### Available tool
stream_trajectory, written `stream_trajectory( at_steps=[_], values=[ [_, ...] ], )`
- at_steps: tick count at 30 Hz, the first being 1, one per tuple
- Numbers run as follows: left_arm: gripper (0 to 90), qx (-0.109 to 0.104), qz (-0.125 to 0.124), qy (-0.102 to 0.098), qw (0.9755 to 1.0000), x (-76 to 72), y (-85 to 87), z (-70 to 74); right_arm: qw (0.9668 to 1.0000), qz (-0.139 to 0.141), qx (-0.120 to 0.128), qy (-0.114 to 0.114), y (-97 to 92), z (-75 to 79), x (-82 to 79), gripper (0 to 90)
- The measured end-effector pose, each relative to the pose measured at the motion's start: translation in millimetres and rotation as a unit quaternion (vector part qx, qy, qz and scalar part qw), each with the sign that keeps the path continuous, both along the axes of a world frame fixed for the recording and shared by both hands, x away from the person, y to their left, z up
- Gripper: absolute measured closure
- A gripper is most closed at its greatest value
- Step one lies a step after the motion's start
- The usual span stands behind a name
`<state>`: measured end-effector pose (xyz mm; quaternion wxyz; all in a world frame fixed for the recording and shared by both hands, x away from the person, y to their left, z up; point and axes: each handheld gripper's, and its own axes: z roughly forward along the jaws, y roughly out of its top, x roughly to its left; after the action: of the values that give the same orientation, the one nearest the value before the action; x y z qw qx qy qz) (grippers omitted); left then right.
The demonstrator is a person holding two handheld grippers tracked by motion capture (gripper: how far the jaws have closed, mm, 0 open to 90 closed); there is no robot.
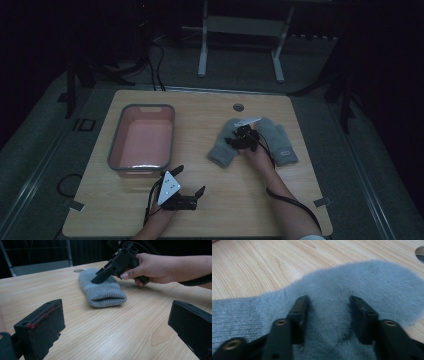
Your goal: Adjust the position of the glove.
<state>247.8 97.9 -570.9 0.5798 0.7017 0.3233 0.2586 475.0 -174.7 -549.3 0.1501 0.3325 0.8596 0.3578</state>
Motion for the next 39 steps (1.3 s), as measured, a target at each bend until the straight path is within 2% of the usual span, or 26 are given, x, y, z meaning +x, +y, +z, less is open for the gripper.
stream_trajectory(
  at_steps=[1,2,3,4,5,10,11,13,15,16,17,18,19,21,22,23,26,28,31,34,37,38,39],
  values=[
    [0.9,0.000,0.000,0.000,1.0000,0.0,0.0,0.0,1.0000,0.002,-0.001,0.004,-0.4,0.8,1.2,61.1],
    [0.9,0.000,0.000,0.000,1.0000,0.0,0.0,0.0,1.0000,0.002,-0.001,0.004,-0.4,0.8,1.2,61.1],
    [0.9,0.001,0.000,0.000,1.0000,0.0,-0.1,0.0,1.0000,0.003,0.000,0.003,-0.5,1.2,1.2,64.9],
    [0.9,0.000,0.000,0.000,1.0000,0.0,0.0,0.0,1.0000,0.005,-0.007,-0.001,0.2,2.2,0.4,72.7],
    [0.9,-0.001,0.000,0.000,1.0000,0.2,0.1,0.0,1.0000,0.004,-0.005,-0.002,0.9,3.3,-0.2,75.5],
    [0.9,-0.001,0.000,0.000,1.0000,0.1,0.2,-0.1,0.9999,0.016,-0.005,-0.002,1.7,9.9,-3.8,80.2],
    [0.9,-0.001,0.000,0.000,1.0000,-0.1,0.1,-0.1,0.9996,0.028,-0.001,-0.002,1.4,14.3,-7.1,80.9],
    [0.9,0.000,0.000,-0.001,1.0000,-0.1,0.1,0.0,0.9993,0.036,-0.001,-0.005,1.1,17.0,-9.6,81.2],
    [0.9,-0.001,0.000,0.000,1.0000,0.0,0.1,-0.1,0.9976,0.068,0.007,-0.008,1.0,26.3,-20.3,81.7],
    [0.9,-0.001,0.000,0.000,1.0000,0.0,0.1,-0.1,0.9976,0.068,0.007,-0.008,1.0,26.3,-20.3,81.7],
    [0.9,-0.001,0.000,0.000,1.0000,0.2,0.3,0.0,0.9951,0.098,0.008,-0.013,1.9,32.7,-29.6,81.7],
    [0.9,-0.002,0.000,0.001,1.0000,0.3,0.4,-0.1,0.9951,0.098,0.008,-0.013,1.9,32.7,-29.6,81.7],
    [0.9,-0.003,0.000,0.002,1.0000,0.4,0.5,-0.1,0.9938,0.110,0.005,-0.017,2.5,35.8,-35.1,81.7],
    [0.9,-0.003,0.001,0.002,1.0000,0.4,0.5,-0.1,0.9877,0.154,0.013,-0.023,3.3,44.7,-50.6,81.6],
    [0.9,-0.003,0.001,0.002,1.0000,0.4,0.5,-0.1,0.9855,0.167,0.011,-0.026,3.8,47.4,-55.8,81.6],
    [0.9,-0.002,0.001,0.001,1.0000,0.3,0.3,0.0,0.9855,0.167,0.011,-0.026,3.8,47.4,-55.8,81.6],
    [0.9,0.000,0.000,-0.001,1.0000,-0.1,0.0,0.0,0.9826,0.182,0.021,-0.030,2.8,52.4,-71.8,81.5],
    [0.9,0.000,0.001,-0.001,1.0000,-0.1,0.0,0.0,0.9821,0.184,0.024,-0.030,1.0,50.2,-76.6,81.5],
    [0.9,0.000,0.001,0.000,1.0000,0.0,0.0,0.0,0.9791,0.200,0.030,-0.021,0.3,44.3,-78.6,81.4],
    [0.9,0.000,0.000,0.000,1.0000,-0.1,0.0,0.0,0.9810,0.194,0.015,-0.002,3.3,25.3,-76.0,81.0],
    [0.9,0.000,0.001,0.000,1.0000,0.1,0.1,0.0,0.9813,0.192,0.009,0.006,4.3,16.4,-72.2,80.3],
    [0.9,-0.001,0.001,0.000,1.0000,0.1,0.2,0.0,0.9816,0.191,0.006,0.008,4.6,9.1,-68.0,73.7],
    [0.9,-0.001,0.001,0.000,1.0000,0.1,0.2,0.0,0.9816,0.190,0.013,0.008,3.8,7.2,-65.8,68.4]
  ],
)
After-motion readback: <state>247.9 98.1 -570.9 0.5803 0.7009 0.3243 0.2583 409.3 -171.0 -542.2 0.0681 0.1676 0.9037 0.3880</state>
